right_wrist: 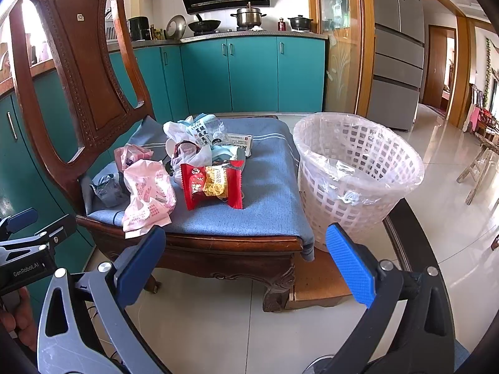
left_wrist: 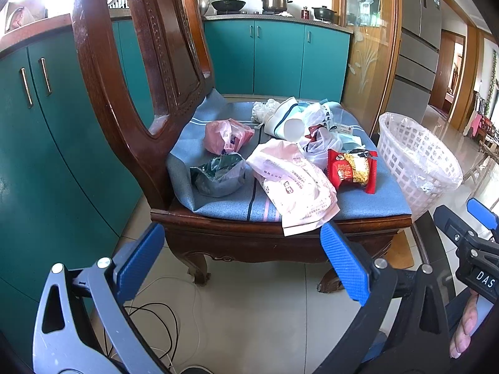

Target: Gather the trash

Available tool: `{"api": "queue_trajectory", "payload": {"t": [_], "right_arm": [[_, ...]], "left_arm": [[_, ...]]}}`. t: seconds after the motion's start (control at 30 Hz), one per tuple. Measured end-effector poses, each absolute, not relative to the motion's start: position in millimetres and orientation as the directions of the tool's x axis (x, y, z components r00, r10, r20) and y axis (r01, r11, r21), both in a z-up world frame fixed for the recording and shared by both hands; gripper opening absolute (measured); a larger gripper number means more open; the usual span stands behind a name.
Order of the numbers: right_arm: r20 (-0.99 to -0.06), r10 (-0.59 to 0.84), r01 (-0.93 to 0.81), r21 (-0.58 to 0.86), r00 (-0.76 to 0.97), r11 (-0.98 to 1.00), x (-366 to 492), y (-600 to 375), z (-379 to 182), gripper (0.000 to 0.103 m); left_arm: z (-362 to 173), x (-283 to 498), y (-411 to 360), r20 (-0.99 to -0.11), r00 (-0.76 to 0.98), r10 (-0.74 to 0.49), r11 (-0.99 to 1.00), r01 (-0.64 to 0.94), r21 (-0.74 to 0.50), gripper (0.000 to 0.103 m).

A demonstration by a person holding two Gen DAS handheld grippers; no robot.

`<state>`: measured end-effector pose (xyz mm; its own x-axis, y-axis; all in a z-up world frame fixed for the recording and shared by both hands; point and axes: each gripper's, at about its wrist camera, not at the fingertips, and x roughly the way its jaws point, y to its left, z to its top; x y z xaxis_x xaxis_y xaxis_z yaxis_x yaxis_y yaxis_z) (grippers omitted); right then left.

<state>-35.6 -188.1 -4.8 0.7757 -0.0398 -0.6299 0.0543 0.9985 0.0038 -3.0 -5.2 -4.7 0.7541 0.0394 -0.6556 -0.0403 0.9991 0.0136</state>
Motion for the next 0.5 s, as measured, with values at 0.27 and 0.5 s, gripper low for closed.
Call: {"api": "queue_trajectory", "payload": {"t": [0.27, 0.5], "right_arm": [[-0.631, -0.04, 0.054, 0.003, 0.775, 0.999, -35.9, -188.3, -5.3, 0.1], [-0.631, -0.039, 0.05, 0.0, 0.775, 0.999, -36.0, -188.1, -5.6, 0.1]], "left_arm": [[-4.6, -3.6, -3.8, -0.658, 0.752, 0.038, 0.999, -0.038, 0.014, 0.1], [-4.5, -5.2, -3.3, -0.658, 0.752, 0.038, 0.999, -0.036, 0.017, 0.1]]}}
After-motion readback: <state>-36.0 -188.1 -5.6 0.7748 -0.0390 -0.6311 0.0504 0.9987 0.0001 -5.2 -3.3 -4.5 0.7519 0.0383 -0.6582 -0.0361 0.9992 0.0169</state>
